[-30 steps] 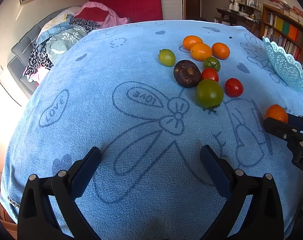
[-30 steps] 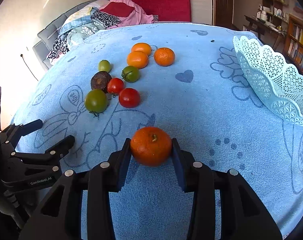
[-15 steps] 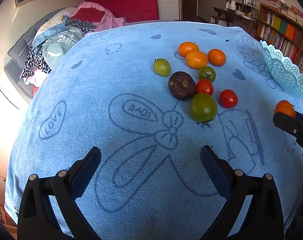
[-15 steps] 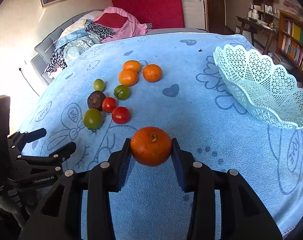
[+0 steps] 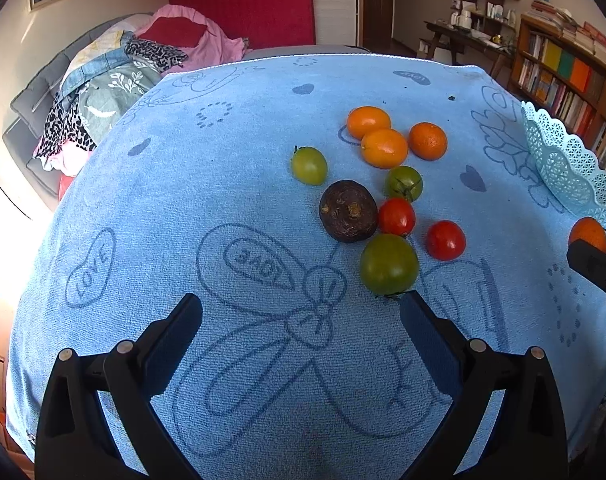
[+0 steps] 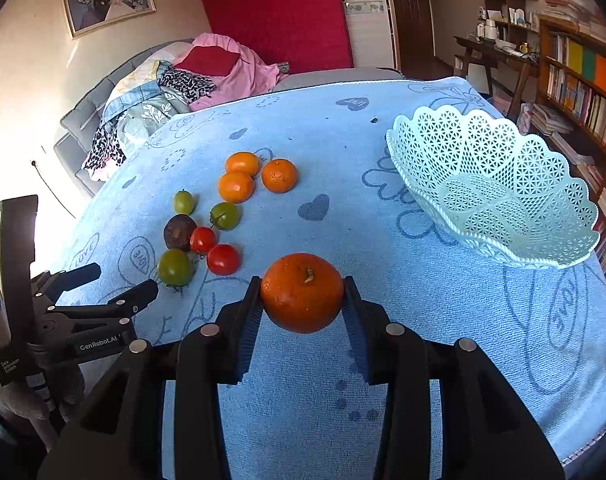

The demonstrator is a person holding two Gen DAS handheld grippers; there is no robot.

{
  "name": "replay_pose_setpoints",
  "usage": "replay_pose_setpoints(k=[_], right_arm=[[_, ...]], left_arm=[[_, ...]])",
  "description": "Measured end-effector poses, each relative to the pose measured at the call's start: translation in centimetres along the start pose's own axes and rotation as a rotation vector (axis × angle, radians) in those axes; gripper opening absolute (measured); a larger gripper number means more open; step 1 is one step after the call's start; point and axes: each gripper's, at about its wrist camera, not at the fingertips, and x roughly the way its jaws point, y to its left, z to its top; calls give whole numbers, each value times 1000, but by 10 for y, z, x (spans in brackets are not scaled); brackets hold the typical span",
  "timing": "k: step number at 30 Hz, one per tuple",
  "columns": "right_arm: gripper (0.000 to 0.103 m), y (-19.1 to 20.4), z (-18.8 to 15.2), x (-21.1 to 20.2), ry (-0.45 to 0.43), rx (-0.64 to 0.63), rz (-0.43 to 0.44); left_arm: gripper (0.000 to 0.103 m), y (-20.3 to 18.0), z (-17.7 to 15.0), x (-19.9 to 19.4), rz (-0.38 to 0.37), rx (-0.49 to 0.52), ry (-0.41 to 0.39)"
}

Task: Organize fruits
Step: 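Close the right gripper around the large orange and lift it, then carry the orange into the white basket and release with right while left grasps green tomato and drops it in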

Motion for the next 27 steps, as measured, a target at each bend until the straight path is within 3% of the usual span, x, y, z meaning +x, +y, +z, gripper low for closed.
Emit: replay_pose_setpoints(k=[9,15,21,27], right_arm=[[41,-11,8,-3,-14,24,-1],[41,-21,13,-5,-28,44,-6],[41,-33,19,-6,-37,72,-5],[41,-52,32,-16,-84,112,-18]], left_arm=[[96,-22,16,20,-19,34,4],[65,-28,19,35,-57,44,23],[36,-33,19,28,-97,60,-12],[35,-31,21,20,-119,55,-30]])
